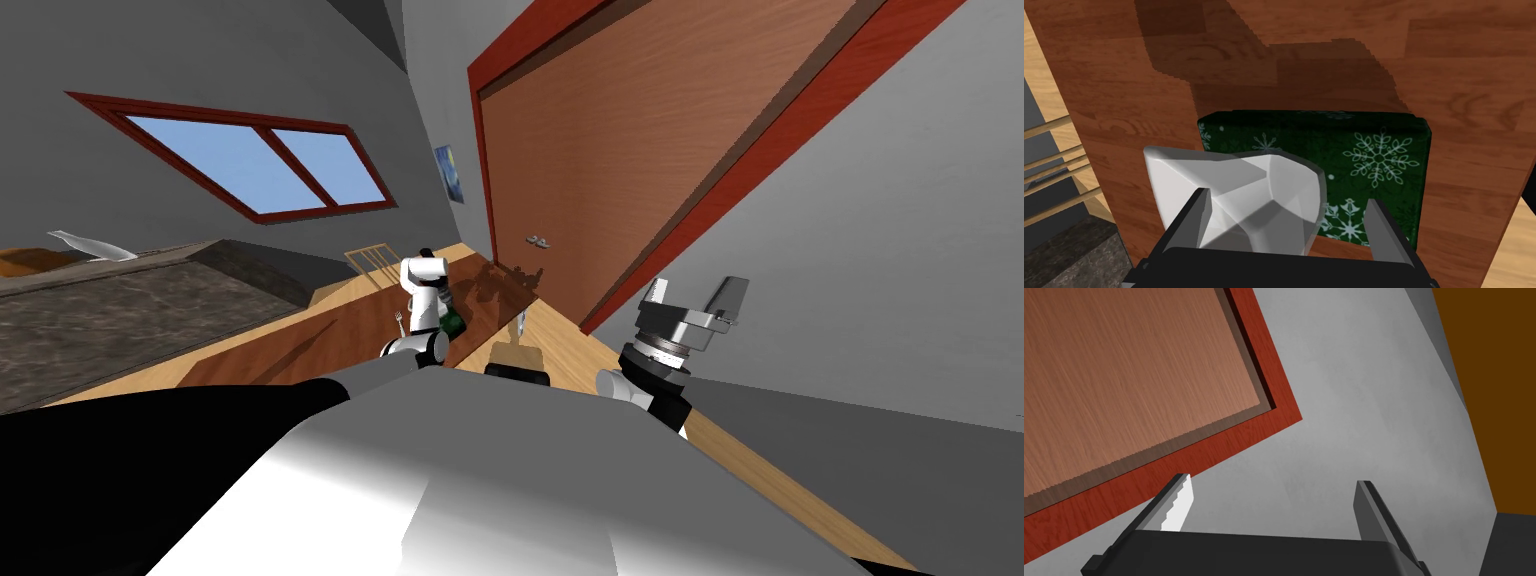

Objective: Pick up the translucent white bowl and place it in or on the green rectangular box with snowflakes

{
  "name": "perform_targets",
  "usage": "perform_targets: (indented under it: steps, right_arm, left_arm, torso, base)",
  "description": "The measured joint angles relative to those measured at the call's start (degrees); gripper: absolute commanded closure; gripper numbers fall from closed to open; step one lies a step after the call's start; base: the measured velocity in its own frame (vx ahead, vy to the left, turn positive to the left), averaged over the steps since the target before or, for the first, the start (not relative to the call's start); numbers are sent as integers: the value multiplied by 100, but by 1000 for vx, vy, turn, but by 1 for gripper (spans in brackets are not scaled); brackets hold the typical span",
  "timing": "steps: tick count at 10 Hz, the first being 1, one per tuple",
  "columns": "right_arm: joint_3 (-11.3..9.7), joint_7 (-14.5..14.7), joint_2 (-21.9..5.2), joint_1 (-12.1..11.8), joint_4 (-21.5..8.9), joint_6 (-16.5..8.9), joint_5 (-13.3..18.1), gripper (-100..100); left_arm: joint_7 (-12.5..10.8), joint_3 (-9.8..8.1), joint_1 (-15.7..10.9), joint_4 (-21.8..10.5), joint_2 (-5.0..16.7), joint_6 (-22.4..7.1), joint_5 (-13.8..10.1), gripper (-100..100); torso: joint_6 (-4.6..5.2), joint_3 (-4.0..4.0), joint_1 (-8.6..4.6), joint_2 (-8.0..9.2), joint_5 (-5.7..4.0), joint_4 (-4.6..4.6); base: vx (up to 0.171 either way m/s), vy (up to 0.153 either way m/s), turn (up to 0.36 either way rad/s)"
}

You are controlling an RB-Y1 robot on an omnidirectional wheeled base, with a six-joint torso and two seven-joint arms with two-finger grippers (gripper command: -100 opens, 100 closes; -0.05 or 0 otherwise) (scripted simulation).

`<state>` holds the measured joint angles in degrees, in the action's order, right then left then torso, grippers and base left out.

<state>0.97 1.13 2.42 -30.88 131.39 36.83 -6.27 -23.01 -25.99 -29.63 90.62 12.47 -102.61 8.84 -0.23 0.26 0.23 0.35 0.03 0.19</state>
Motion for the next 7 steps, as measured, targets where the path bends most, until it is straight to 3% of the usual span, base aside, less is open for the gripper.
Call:
perform_targets:
  steps: [5,6,7]
  right_arm:
    - [0,0,0,0,0,0,0,0]
    - [1,0,-1,0,0,0,0,0]
    - [1,0,-1,0,0,0,0,0]
  left_arm:
    - [-22,12,703,-1,-57,970,-23,-100]
    - [-29,6,750,-36,-51,1106,-17,-100]
    - [-25,13,701,56,-15,1011,14,-100]
  torso:
    - [-91,-37,145,21,102,-95]
    - [-93,-41,161,16,108,-98]
    - [-89,-43,158,13,106,-98]
  base:
    - [-15,-1,2]
    - [-4,-14,-78]
    - [2,-14,-38]
